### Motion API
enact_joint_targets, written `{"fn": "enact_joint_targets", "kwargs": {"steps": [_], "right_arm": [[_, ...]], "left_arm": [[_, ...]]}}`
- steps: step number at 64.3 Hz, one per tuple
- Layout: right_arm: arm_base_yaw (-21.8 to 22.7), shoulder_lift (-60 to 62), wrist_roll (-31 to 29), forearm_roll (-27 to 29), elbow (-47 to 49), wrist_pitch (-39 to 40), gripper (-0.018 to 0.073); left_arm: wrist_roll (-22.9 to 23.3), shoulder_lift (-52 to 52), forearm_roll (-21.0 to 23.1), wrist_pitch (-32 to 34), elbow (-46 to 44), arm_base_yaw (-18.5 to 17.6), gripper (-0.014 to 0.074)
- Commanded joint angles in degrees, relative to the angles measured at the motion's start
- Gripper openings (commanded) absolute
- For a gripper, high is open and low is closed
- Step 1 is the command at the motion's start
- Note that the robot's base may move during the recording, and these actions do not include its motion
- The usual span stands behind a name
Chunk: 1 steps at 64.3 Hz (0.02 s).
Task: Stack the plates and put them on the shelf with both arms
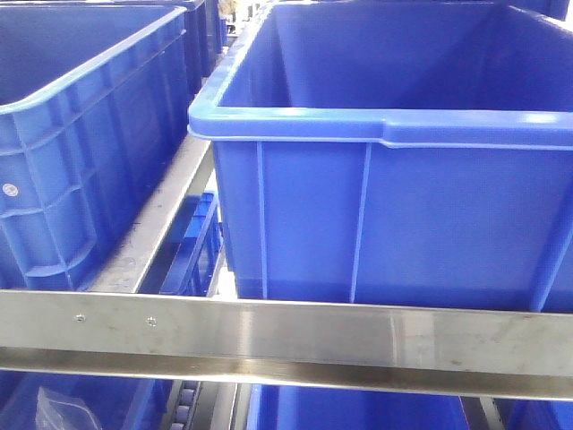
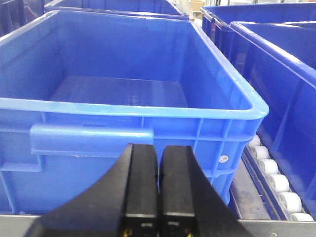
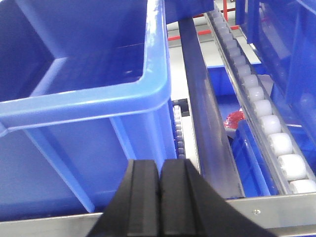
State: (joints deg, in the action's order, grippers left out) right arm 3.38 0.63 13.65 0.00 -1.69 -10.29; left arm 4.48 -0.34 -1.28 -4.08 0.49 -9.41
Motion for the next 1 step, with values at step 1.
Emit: {"fn": "enact_joint_targets", "kwargs": {"steps": [1], "right_arm": [[0.2, 1.1, -0.7, 0.0, 0.0, 5.0, 0.0056]], "left_arm": [[-0.1, -1.0, 0.4, 4.9, 0.1, 0.1, 0.0083]]}}
